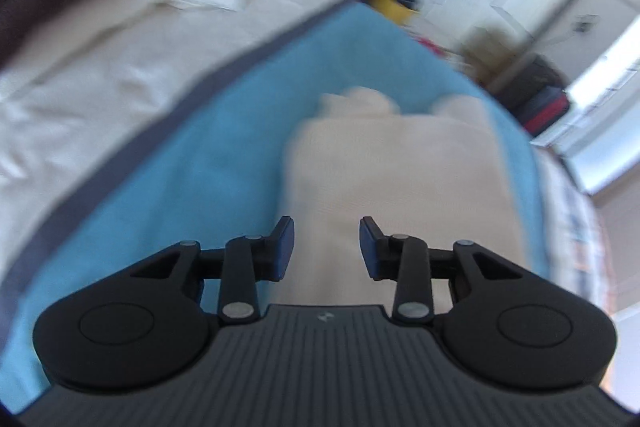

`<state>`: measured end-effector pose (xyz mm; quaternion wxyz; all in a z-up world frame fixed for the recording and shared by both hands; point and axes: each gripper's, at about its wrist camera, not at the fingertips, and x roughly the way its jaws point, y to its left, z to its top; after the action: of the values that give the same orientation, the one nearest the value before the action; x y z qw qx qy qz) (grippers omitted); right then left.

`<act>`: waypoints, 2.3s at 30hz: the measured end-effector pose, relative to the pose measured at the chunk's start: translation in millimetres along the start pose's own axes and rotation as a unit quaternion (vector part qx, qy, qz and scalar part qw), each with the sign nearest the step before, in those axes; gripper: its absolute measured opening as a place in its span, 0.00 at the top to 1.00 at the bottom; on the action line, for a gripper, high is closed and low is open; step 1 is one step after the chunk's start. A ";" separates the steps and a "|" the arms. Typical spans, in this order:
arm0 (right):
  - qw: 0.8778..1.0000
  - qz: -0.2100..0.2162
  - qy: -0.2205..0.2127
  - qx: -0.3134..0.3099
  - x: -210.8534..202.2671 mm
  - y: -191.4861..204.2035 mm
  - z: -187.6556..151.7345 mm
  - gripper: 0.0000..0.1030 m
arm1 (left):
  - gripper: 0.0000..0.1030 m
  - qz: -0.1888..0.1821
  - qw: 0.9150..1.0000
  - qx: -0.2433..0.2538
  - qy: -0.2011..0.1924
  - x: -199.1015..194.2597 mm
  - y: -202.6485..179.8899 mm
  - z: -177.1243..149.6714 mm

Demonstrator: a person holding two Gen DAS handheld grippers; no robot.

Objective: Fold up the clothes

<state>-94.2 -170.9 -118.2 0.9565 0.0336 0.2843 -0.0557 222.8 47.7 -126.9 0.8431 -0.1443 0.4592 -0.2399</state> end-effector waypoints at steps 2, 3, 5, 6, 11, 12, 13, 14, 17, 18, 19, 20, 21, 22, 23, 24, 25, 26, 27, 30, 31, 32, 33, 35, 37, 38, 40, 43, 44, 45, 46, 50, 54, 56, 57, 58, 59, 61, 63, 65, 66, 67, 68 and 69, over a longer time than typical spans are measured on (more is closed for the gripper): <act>0.999 0.045 -0.012 -0.001 0.8 4.7 7.7 0.76 | 0.64 -0.006 0.999 0.038 0.007 0.8 -13.1 -3.1; 0.998 0.066 -0.011 -0.012 8.4 9.9 11.8 0.76 | 0.59 -0.010 0.999 0.047 0.016 3.6 -16.1 -5.2; 0.994 0.105 -0.002 -0.042 29.6 22.6 20.6 0.76 | 0.58 -0.017 0.997 0.056 0.040 11.6 -19.1 -9.8; 0.991 0.119 0.006 -0.054 42.6 29.7 24.3 0.76 | 0.58 -0.021 0.997 0.060 0.052 15.5 -20.5 -12.1; 0.981 0.161 0.049 -0.092 105.7 62.0 35.5 0.72 | 0.57 0.053 0.995 0.038 0.070 31.2 -3.2 -14.5; 0.981 0.157 0.058 -0.101 117.7 67.5 35.6 0.71 | 0.57 0.057 0.996 0.022 0.068 32.7 2.9 -13.3; 0.980 0.151 0.065 -0.109 127.6 71.9 35.4 0.71 | 0.57 0.060 0.996 0.008 0.066 33.4 8.1 -12.1; 0.980 0.148 0.065 -0.116 135.0 75.8 35.1 0.71 | 0.57 0.060 0.996 0.002 0.065 33.7 11.0 -11.6; 0.977 0.156 0.065 -0.127 143.6 86.3 34.3 0.77 | 0.57 0.060 0.996 -0.004 0.061 34.2 15.6 -11.3; 0.976 0.161 0.070 -0.126 144.2 87.9 34.6 0.87 | 0.57 0.060 0.996 -0.003 0.060 34.9 15.5 -11.1; 0.975 0.166 0.075 -0.125 144.9 89.5 35.0 1.00 | 0.57 0.060 0.996 -0.002 0.060 35.9 15.6 -10.8; 0.976 0.166 0.075 -0.122 143.1 90.0 34.8 1.00 | 0.57 0.060 0.996 -0.001 0.060 36.8 15.6 -10.5; 0.977 0.164 0.073 -0.117 139.9 89.9 34.3 1.00 | 0.57 0.060 0.996 0.000 0.060 37.8 15.6 -10.1; 0.978 0.161 0.069 -0.111 135.5 88.3 33.8 1.00 | 0.57 0.060 0.996 -0.001 0.060 38.0 16.0 -9.9; 0.980 0.161 0.063 -0.097 130.4 83.0 34.5 1.00 | 0.57 0.060 0.996 -0.001 0.059 37.2 16.2 -9.8; 0.982 0.162 0.057 -0.081 125.3 76.2 35.9 1.00 | 0.57 0.060 0.997 -0.001 0.058 36.1 16.2 -9.6; 0.983 0.162 0.051 -0.064 120.2 69.4 37.4 1.00 | 0.57 0.061 0.997 0.000 0.056 35.7 15.9 -9.4; 0.985 0.160 0.044 -0.049 114.0 61.3 39.4 1.00 | 0.57 0.063 0.997 0.002 0.055 35.5 15.1 -9.3; 0.987 0.154 0.038 -0.038 108.0 52.6 41.7 1.00 | 0.57 0.065 0.996 0.004 0.054 35.1 14.2 -9.1; 0.991 0.129 0.021 -0.019 90.7 26.5 47.6 1.00 | 0.57 0.069 0.996 0.008 0.053 33.7 11.9 -9.5; 0.993 0.120 0.017 -0.015 84.8 17.8 49.4 1.00 | 0.57 0.071 0.996 0.009 0.052 33.0 11.3 -9.4; 0.994 0.108 0.011 -0.013 78.8 9.8 50.9 1.00 | 0.57 0.072 0.996 0.010 0.051 32.2 10.8 -9.3; 0.995 0.094 0.007 -0.012 73.1 1.6 52.4 1.00 | 0.57 0.074 0.996 0.011 0.050 31.8 10.2 -9.2; 0.998 0.070 0.001 -0.003 62.5 -17.1 56.3 1.00 | 0.57 0.077 0.996 0.014 0.049 31.5 9.0 -9.0; 0.999 0.039 -0.006 0.006 50.8 -38.9 61.0 1.00 | 0.56 0.081 0.995 0.016 0.048 31.3 7.8 -8.7; 1.000 0.020 -0.009 0.008 44.7 -50.4 62.8 1.00 | 0.56 0.083 0.995 0.017 0.047 31.1 7.2 -8.6; 0.999 -0.027 -0.011 0.016 34.4 -77.8 65.7 1.00 | 0.56 0.086 0.995 0.020 0.046 30.8 6.1 -8.4; 0.992 -0.126 0.001 0.021 19.0 -117.7 66.2 1.00 | 0.54 0.097 0.994 0.029 0.047 31.8 2.8 -8.6; 0.983 -0.180 0.017 0.009 17.7 -128.4 65.1 1.00 | 0.52 0.103 0.993 0.035 0.048 32.6 1.1 -8.9; 0.972 -0.233 0.032 -0.002 16.4 -139.2 64.0 1.00 | 0.48 0.110 0.992 0.041 0.049 33.3 -0.7 -9.2; 0.957 -0.285 0.047 -0.014 15.0 -150.0 63.0 1.00 | 0.46 0.113 0.991 0.046 0.051 34.1 -2.5 -9.4; 0.859 -0.483 0.148 -0.085 38.7 -194.4 37.9 0.68 | 0.44 0.094 0.993 0.048 0.060 36.5 -6.7 -9.8; 0.937 -0.270 0.087 0.204 10.7 -229.5 31.6 0.55 | 0.36 0.096 0.992 0.042 0.065 41.5 -7.4 -9.9; 0.938 -0.156 0.057 0.303 12.7 -232.4 25.9 0.48 | 0.34 0.089 0.993 0.026 0.074 47.4 -3.2 -9.6; 0.938 -0.109 0.053 0.325 20.8 -226.9 25.4 0.48 | 0.35 0.069 0.994 0.016 0.083 51.0 -1.0 -10.2; 0.937 -0.064 0.052 0.339 30.2 -219.7 25.9 0.46 | 0.36 0.043 0.995 0.004 0.094 54.8 1.1 -11.1; 0.935 -0.016 0.059 0.348 41.8 -209.4 25.1 0.44 | 0.36 0.017 0.994 -0.008 0.105 58.6 3.2 -12.0; 0.926 0.081 0.081 0.359 67.3 -185.3 22.1 0.41 | 0.40 0.012 0.994 0.013 0.105 57.3 -3.3 -17.0; 0.904 0.169 0.113 0.377 91.5 -161.7 11.7 0.40 | 0.54 0.028 0.993 0.047 0.101 52.1 -13.3 -23.2; 0.885 0.219 0.145 0.384 113.0 -133.8 1.8 0.39 | 0.62 0.052 0.992 0.069 0.094 47.5 -18.0 -26.9; 0.885 0.224 0.160 0.375 123.3 -120.1 -1.4 0.39 | 0.61 0.071 0.990 0.077 0.090 45.8 -19.4 -28.8; 0.892 0.219 0.170 0.356 131.6 -107.0 -3.2 0.38 | 0.60 0.088 0.989 0.088 0.086 43.6 -22.4 -30.7; 0.901 0.211 0.178 0.335 139.0 -94.6 -4.5 0.37 | 0.57 0.104 0.986 0.100 0.081 41.1 -26.3 -32.4; 0.908 0.205 0.183 0.317 144.9 -82.9 -6.1 0.36 | 0.55 0.120 0.984 0.112 0.076 38.6 -30.2 -34.1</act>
<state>12.7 -265.2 -205.4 0.8175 0.4017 0.4083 0.0612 203.7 0.7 -158.4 0.8394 0.0260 0.5056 -0.1975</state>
